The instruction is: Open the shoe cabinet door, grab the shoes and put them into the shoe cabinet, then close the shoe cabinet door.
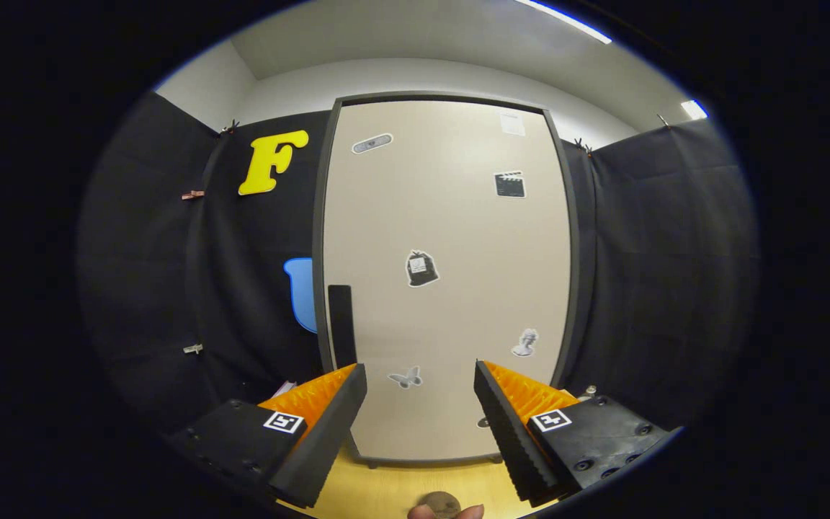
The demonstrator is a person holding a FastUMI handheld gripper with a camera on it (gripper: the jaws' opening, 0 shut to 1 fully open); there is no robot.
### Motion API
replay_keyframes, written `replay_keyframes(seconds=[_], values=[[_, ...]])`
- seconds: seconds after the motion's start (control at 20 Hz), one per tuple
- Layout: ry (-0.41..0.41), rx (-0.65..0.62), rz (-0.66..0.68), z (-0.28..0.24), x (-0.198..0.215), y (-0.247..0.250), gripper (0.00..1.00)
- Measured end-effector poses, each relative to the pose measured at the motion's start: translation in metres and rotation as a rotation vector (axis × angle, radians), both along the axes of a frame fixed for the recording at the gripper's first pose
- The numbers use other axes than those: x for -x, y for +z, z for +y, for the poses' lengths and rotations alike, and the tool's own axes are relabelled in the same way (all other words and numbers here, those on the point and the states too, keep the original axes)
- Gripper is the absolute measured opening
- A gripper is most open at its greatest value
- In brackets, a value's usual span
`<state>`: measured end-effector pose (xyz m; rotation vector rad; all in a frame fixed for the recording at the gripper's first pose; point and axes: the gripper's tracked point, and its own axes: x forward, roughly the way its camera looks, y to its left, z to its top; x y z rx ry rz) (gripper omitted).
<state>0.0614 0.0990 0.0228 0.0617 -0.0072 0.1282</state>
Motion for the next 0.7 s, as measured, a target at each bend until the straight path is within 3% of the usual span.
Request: replay_keyframes(seconds=[0.4, 0.6, 0.7], values=[[0.072, 0.015, -0.014, 0.08, -0.05, -0.006, 0.98], [0.036, 0.018, -0.007, 0.091, -0.088, -0.019, 0.98], [0.029, 0.004, 0.017, 0.093, -0.108, -0.028, 0.9]])
